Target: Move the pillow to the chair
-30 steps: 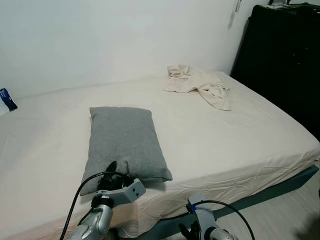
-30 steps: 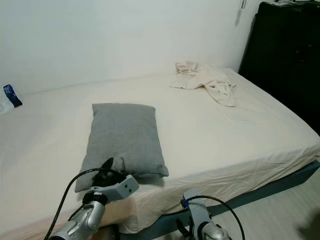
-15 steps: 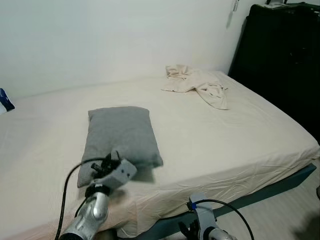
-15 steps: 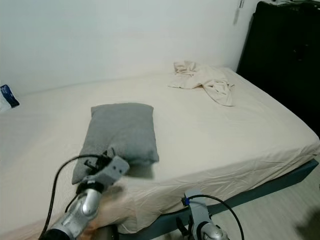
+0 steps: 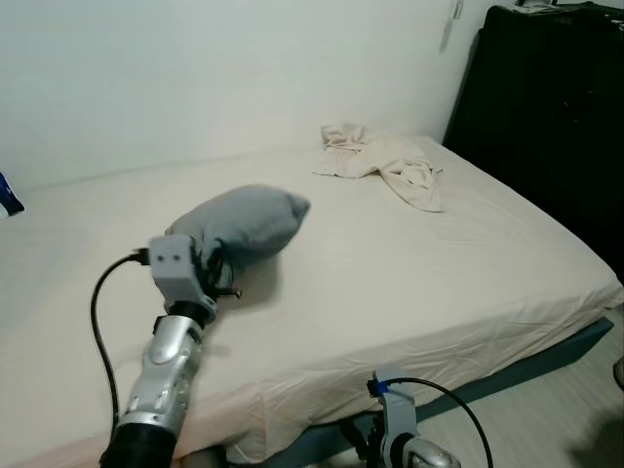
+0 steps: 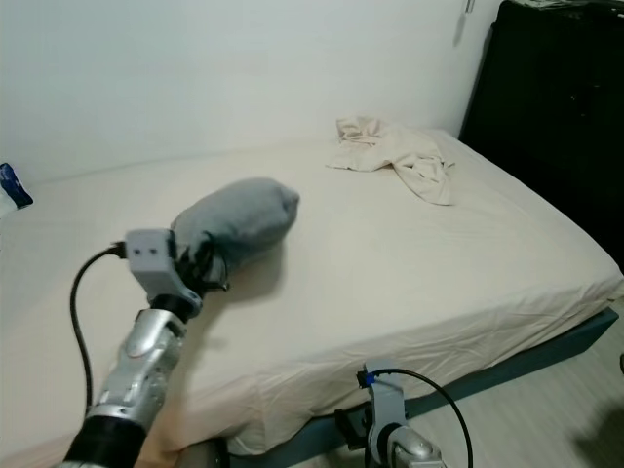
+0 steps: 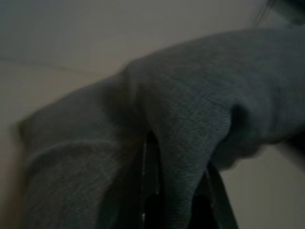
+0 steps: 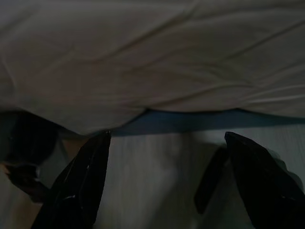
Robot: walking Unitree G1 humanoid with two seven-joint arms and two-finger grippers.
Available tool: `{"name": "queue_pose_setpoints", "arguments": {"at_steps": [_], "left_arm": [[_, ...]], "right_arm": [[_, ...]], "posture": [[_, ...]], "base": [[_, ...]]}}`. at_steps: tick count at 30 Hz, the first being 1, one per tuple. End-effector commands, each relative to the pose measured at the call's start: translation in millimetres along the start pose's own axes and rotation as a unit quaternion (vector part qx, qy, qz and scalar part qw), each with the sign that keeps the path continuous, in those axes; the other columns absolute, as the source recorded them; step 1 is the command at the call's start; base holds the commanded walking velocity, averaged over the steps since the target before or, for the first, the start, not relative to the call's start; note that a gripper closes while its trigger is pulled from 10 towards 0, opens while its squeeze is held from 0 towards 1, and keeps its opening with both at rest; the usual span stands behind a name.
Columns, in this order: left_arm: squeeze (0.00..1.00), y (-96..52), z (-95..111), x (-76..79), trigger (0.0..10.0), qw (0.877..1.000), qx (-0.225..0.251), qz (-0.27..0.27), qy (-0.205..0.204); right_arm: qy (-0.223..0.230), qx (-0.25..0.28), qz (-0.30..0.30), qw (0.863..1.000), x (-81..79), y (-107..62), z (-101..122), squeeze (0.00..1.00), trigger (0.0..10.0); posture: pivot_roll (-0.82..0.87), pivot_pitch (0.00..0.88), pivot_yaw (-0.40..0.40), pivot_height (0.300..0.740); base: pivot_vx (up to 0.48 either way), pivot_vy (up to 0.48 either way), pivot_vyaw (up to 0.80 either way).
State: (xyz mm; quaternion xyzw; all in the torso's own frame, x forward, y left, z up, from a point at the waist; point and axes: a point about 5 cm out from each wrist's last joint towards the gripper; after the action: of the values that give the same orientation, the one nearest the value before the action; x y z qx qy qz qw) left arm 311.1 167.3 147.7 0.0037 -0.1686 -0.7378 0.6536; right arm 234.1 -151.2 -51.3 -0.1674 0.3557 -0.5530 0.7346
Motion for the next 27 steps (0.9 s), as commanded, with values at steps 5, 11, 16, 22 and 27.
{"name": "queue_pose_setpoints", "arguments": {"at_steps": [5, 11, 16, 22, 27], "left_arm": [[0.00, -4.8, 29.8, 10.0, 10.0, 0.990, 0.064, -0.090, -0.093], [0.00, -13.8, 32.7, 14.0, 10.0, 0.982, 0.058, -0.144, -0.105], [0.00, -17.2, 36.3, 11.7, 10.0, 0.979, 0.043, -0.162, -0.119], [0.00, -13.1, 35.2, 4.3, 10.0, 0.983, 0.032, -0.140, -0.117], [0.00, -11.6, 27.5, 2.6, 10.0, 0.984, 0.009, -0.130, -0.117]], "right_arm": [[0.009, 0.012, 0.011, 1.000, -4.4, 2.9, 7.6, 0.00, 10.0], [0.007, 0.010, 0.013, 1.000, -4.7, 3.2, 7.9, 0.00, 10.0], [0.005, 0.010, 0.017, 1.000, -4.3, 3.1, 9.1, 0.00, 10.0], [0.002, 0.010, 0.017, 1.000, -3.2, 2.9, 10.6, 0.00, 10.0], [-0.001, 0.008, 0.017, 1.000, -3.6, 3.1, 10.2, 0.00, 10.0]], "posture": [[0.00, 0.000, -0.024, 0.634], [0.00, 0.000, -0.030, 0.654], [0.00, 0.000, -0.032, 0.674], [0.00, 0.000, -0.031, 0.708], [0.00, 0.000, -0.030, 0.728]], "base": [[0.000, 0.000, 0.00], [0.000, 0.000, 0.00], [0.000, 0.000, 0.00], [0.000, 0.000, 0.00], [0.000, 0.000, 0.00]]}}
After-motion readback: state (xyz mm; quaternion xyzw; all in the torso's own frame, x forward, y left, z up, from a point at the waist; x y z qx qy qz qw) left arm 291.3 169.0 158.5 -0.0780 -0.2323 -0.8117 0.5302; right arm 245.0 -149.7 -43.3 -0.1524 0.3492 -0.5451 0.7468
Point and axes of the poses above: a point about 5 cm out from each wrist's last joint towards the gripper, its own y axis pointing out of the wrist towards the gripper, its own z axis along the axis of the wrist's last joint, x = y × z, and after that the axes turned 10 degrees about y, right-handed
